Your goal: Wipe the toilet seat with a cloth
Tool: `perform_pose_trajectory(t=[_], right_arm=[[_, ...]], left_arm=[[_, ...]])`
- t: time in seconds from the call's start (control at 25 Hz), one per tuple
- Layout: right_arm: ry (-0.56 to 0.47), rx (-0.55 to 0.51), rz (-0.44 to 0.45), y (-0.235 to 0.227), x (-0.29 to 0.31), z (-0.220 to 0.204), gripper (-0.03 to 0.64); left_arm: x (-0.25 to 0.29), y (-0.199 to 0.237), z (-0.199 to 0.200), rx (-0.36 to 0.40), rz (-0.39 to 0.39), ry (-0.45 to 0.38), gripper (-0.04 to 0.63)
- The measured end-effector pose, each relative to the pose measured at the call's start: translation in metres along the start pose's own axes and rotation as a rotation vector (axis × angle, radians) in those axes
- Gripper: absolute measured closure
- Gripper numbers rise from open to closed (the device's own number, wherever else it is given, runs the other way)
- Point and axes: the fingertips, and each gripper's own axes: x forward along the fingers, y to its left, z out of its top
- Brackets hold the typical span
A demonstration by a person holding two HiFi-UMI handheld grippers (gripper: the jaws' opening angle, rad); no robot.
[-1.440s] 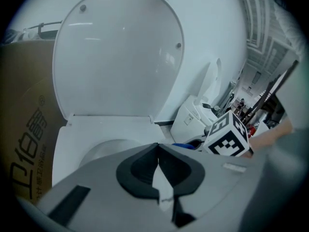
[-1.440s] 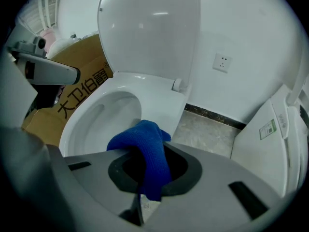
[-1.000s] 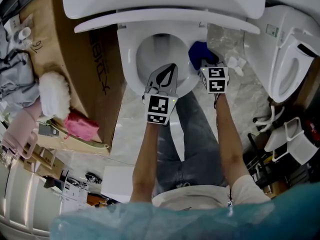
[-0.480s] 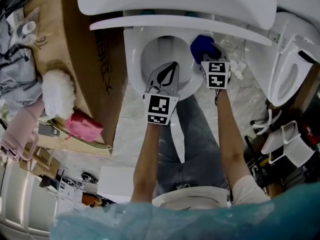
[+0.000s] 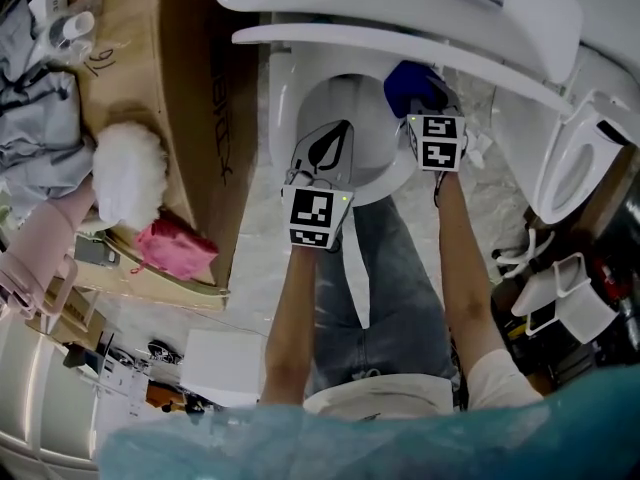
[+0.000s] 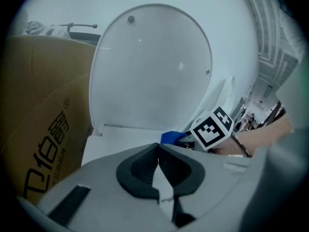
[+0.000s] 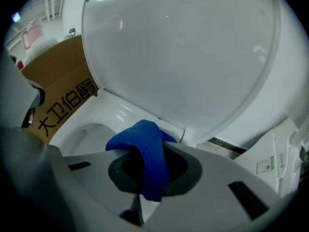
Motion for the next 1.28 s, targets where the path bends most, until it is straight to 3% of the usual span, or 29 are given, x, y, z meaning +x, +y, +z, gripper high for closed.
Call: perform_pose_trajectory(t=[1.28], right_arm=[[-0.036,-0.241,0.174,0.137,0.03,0.074,0.589]], left_arm=[[-0.074,0.075,-0.011,-0.206,0.161,-0.1,0.584]])
